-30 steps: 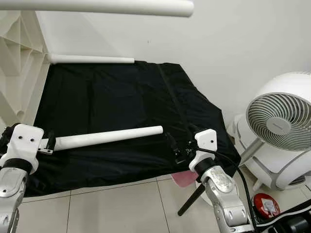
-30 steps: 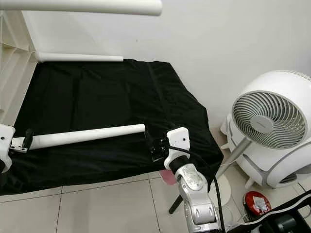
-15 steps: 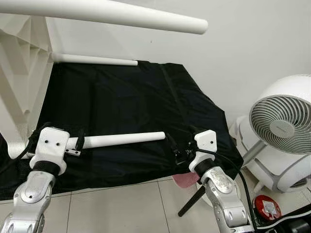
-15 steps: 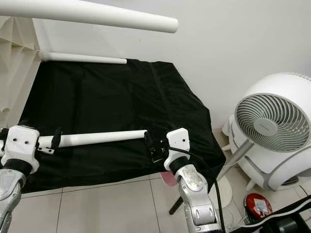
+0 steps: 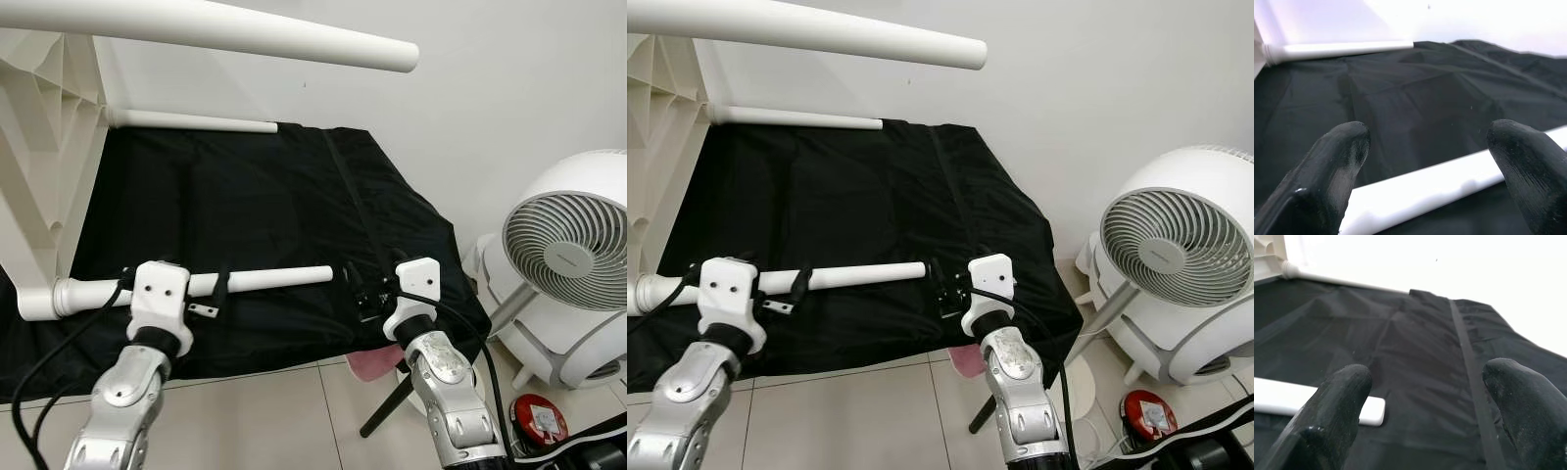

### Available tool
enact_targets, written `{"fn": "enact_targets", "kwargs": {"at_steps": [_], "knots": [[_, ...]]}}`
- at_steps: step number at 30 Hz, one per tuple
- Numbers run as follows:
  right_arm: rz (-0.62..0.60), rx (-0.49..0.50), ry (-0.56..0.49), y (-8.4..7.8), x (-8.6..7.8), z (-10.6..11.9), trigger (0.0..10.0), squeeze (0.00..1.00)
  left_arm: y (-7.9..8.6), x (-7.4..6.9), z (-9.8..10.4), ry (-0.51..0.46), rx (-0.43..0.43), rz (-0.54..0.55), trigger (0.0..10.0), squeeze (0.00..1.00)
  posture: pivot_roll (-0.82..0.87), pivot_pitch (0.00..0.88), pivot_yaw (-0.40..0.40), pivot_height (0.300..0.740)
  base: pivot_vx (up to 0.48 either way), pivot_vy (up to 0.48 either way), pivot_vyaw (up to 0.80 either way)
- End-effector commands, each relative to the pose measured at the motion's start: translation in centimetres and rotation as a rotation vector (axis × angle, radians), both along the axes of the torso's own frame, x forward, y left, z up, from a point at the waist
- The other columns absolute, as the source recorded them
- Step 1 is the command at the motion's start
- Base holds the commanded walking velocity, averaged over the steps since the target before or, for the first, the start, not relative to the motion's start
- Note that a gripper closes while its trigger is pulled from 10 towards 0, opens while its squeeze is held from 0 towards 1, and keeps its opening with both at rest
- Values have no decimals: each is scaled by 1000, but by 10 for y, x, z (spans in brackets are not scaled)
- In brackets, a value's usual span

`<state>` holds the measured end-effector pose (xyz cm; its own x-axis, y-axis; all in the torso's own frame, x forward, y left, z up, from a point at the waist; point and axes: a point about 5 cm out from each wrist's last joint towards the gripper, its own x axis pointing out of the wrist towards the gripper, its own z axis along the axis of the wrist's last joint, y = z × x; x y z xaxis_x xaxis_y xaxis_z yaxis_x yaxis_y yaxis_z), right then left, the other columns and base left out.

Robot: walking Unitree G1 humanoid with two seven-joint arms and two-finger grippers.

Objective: Building children table

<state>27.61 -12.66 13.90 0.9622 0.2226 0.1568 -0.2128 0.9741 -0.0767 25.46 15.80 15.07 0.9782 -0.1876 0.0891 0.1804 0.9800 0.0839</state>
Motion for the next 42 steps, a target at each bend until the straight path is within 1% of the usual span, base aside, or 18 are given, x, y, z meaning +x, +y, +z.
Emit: {"fn": "enact_targets", "kwargs": {"at_steps": [1,3,4,5,8,12,13,15,17,18,19,20,24,25,30,38,40,42], "knots": [[-20,-12,-13,-3,2,1,10000,0,-4,1,-4,31,-19,1,10000,0,52,0,-70,740,0,0,0],[-26,-8,-12,-5,4,2,10000,0,-6,3,-4,35,-33,-3,10000,0,51,0,-64,740,0,0,0],[-38,-20,-18,-8,4,1,10000,0,-5,3,-3,26,-24,-7,10000,0,44,0,-20,740,0,0,0],[-36,-16,-22,-9,5,-1,10000,0,-3,3,-2,17,5,-10,10000,0,38,0,-5,740,0,0,0],[-41,-25,-32,-9,6,-3,10000,0,-1,4,-2,20,18,-18,10000,0,37,0,1,740,0,0,0],[-42,-12,-31,-6,9,-4,10000,0,-1,7,-3,19,24,-27,10000,0,31,0,-11,740,0,0,0],[-44,-8,-31,-4,9,-5,10000,0,-2,8,-2,9,29,-31,10000,0,34,0,-51,740,0,0,0],[-38,-7,-24,2,9,-7,10000,0,-3,13,-3,-10,24,-22,10000,0,38,0,-85,740,0,0,0],[-33,-6,-21,4,9,-7,10000,0,-2,15,-2,-16,20,-12,10000,0,38,0,-85,740,0,0,0],[-31,-11,-20,5,9,-8,10000,0,-1,17,-2,-24,21,5,10000,0,40,0,-109,740,0,0,0],[-31,-11,-20,5,9,-8,10000,0,-1,17,-2,-24,21,5,10000,0,40,0,-109,740,0,0,0],[-32,-18,-21,3,12,-8,10000,0,-1,19,-1,-26,-3,28,10000,0,48,0,-117,740,0,0,425],[-33,-20,-23,2,13,-8,10000,0,-2,19,0,-26,-16,32,10000,0,48,0,-117,740,0,0,425],[-39,-24,-24,-1,15,-8,10000,0,-3,19,0,-24,-23,33,10000,0,57,0,-120,740,0,0,800],[-51,-39,-36,-9,22,-7,10000,0,-5,17,1,-39,-10,32,10000,0,66,0,-128,740,0,0,800],[-43,-40,-40,-8,21,-8,10000,0,-4,19,1,-48,-12,26,10000,0,67,0,-130,740,0,0,800],[-43,-3,-32,-9,20,-10,10000,0,-5,20,2,-45,-21,8,10000,0,52,0,-130,740,0,0,0],[-43,-3,-32,-9,20,-10,10000,0,-5,20,2,-45,-21,8,10000,0,52,0,-130,740,0,0,0]]}}
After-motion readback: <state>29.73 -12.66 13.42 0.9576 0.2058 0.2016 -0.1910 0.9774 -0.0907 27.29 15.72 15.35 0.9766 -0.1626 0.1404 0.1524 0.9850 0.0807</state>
